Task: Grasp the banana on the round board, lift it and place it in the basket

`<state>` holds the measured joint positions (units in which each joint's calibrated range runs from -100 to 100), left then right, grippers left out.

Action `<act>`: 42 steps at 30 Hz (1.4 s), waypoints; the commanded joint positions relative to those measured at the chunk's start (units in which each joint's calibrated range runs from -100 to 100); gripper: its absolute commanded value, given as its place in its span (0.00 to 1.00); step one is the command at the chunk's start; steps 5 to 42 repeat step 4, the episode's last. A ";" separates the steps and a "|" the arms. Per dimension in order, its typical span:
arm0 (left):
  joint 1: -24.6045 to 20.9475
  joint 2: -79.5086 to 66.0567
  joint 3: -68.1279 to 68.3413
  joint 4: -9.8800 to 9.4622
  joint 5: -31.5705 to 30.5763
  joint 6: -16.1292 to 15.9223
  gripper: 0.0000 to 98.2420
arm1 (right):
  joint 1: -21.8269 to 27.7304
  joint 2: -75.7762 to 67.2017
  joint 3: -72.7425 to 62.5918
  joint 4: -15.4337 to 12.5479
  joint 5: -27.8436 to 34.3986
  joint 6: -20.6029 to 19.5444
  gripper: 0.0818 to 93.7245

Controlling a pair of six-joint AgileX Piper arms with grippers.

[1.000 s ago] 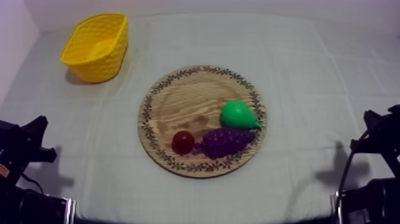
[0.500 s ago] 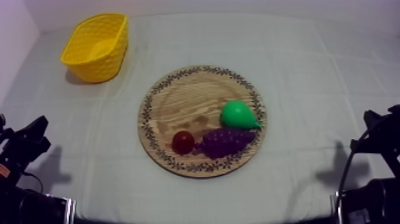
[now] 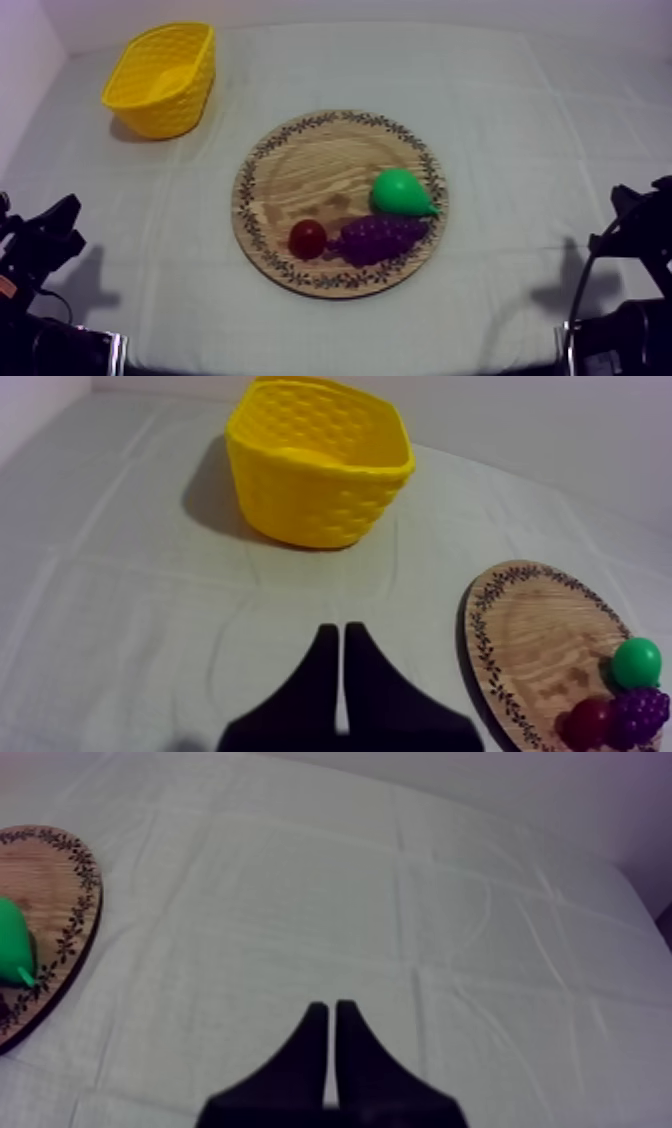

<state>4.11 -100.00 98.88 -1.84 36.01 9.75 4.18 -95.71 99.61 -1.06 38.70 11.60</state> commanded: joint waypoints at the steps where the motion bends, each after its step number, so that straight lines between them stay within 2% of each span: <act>1: -0.02 0.00 0.01 0.01 -0.03 -0.01 0.00 | 0.03 -0.05 0.05 0.01 0.01 0.00 0.00; 42: -0.02 0.00 0.01 0.01 -0.03 -0.01 0.00 | 0.03 -0.05 0.05 0.01 0.01 0.00 0.00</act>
